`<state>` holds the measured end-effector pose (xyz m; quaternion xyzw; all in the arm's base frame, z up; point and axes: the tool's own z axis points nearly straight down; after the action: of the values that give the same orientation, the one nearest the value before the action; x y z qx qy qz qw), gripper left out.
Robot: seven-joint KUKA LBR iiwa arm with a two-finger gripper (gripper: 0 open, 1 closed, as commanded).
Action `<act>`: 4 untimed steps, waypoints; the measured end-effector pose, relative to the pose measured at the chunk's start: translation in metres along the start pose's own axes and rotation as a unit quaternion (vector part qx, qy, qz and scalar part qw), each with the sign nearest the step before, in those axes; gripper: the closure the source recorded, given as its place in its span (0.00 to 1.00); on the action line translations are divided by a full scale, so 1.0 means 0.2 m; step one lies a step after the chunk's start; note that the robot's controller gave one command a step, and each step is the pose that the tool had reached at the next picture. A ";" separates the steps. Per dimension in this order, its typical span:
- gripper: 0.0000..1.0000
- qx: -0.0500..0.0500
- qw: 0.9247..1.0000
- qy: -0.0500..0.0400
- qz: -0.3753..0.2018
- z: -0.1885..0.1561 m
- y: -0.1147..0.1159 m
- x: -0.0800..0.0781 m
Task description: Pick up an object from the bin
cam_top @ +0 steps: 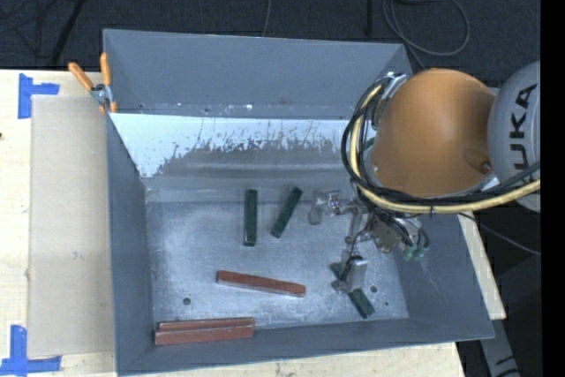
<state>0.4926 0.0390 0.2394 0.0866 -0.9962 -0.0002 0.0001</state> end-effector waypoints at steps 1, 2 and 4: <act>0.00 -0.001 0.998 0.003 -0.067 0.69 0.05 -0.17; 0.00 0.000 0.993 -0.001 -0.117 0.85 0.22 -0.30; 0.00 0.001 0.991 -0.004 -0.137 0.84 0.48 -0.07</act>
Offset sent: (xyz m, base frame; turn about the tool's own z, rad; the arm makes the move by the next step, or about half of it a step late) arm 0.0332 0.0154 -0.1322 -0.1346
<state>0.4903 0.1355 0.0708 0.2219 -0.9751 0.0003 -0.0038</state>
